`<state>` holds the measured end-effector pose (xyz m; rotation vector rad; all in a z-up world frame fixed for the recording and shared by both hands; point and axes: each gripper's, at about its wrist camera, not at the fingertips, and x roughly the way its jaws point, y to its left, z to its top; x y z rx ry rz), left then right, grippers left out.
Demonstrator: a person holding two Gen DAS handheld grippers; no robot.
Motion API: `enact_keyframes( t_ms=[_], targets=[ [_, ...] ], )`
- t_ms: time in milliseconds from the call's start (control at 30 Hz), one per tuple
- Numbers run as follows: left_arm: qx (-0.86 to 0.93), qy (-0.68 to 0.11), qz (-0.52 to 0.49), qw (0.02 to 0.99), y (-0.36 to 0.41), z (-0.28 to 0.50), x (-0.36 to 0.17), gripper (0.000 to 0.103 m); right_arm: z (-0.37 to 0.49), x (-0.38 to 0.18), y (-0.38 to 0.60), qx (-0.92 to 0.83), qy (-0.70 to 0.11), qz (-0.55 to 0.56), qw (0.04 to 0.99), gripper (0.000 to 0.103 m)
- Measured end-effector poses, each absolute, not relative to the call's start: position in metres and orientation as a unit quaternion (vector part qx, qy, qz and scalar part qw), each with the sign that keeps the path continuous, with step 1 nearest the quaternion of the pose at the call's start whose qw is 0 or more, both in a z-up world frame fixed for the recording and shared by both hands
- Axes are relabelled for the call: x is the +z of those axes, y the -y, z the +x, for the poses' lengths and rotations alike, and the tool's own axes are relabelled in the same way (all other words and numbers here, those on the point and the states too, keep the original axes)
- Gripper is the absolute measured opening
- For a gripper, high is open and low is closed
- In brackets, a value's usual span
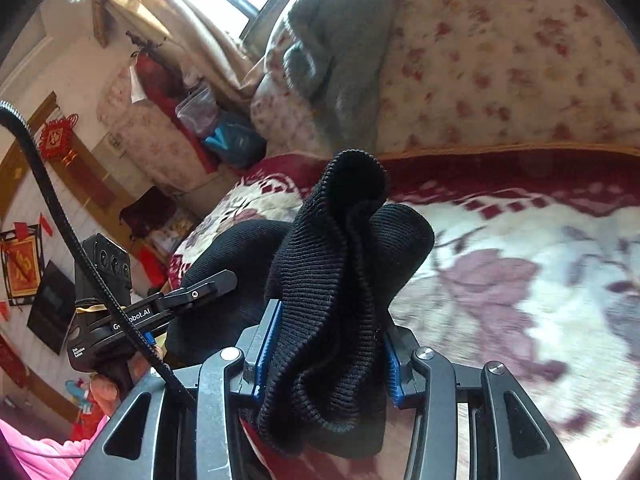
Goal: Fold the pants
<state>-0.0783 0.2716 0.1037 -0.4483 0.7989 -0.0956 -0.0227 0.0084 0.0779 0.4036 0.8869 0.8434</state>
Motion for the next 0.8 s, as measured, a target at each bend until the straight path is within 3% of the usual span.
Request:
enact_keyframes(
  t_ms=[333,400,500,800],
  targets=[
    [0.012,-0.431,-0.264,0.863,-0.321,-0.065,0.052,0.027,0.005,0.035,-0.054,0.372,-0.469,0.192,0.778,0.043],
    [0.023,-0.436,-0.276,0.856,-0.327,-0.063,0.044,0.041,0.007,0.024,-0.052,0.351,-0.49,0.184,0.777,0.045],
    [0.035,-0.433,-0.273,0.858,-0.327,-0.063,0.041,0.063,0.009,0.018,-0.047,0.326,-0.501,0.17,0.783,0.059],
    [0.077,-0.424,-0.251,0.867,-0.328,-0.072,0.054,0.066,0.007,0.029,-0.034,0.314,-0.5,0.169,0.79,0.062]
  ],
)
